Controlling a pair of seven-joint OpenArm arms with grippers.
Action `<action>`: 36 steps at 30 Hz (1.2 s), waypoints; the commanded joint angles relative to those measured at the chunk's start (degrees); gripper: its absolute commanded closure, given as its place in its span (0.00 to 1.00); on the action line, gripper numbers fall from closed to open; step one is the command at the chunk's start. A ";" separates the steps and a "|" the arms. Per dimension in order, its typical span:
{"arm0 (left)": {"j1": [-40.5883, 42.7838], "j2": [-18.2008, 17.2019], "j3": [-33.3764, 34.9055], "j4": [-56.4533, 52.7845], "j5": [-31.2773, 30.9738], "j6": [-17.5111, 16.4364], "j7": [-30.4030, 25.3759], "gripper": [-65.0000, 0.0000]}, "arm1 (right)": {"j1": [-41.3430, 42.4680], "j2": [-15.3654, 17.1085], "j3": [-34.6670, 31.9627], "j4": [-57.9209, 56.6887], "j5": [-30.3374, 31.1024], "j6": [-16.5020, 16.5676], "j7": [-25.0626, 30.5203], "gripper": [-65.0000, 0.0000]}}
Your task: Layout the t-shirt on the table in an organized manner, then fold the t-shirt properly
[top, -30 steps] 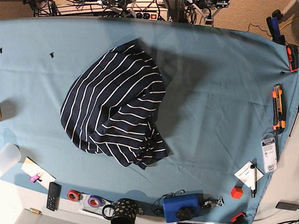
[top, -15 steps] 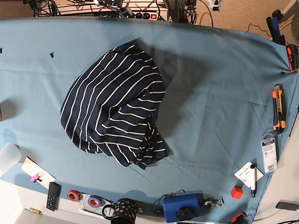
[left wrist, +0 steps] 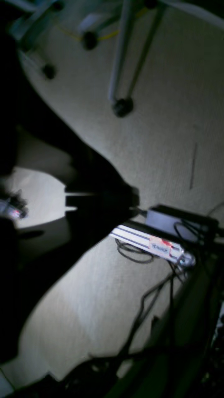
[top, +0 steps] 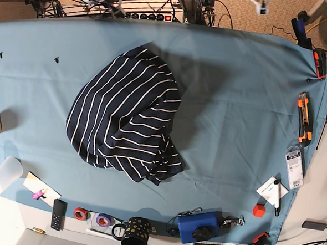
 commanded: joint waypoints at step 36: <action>48.35 -5.27 -0.09 96.80 -1.07 0.44 27.82 1.00 | -35.60 6.03 52.46 68.72 51.43 15.47 -31.71 1.00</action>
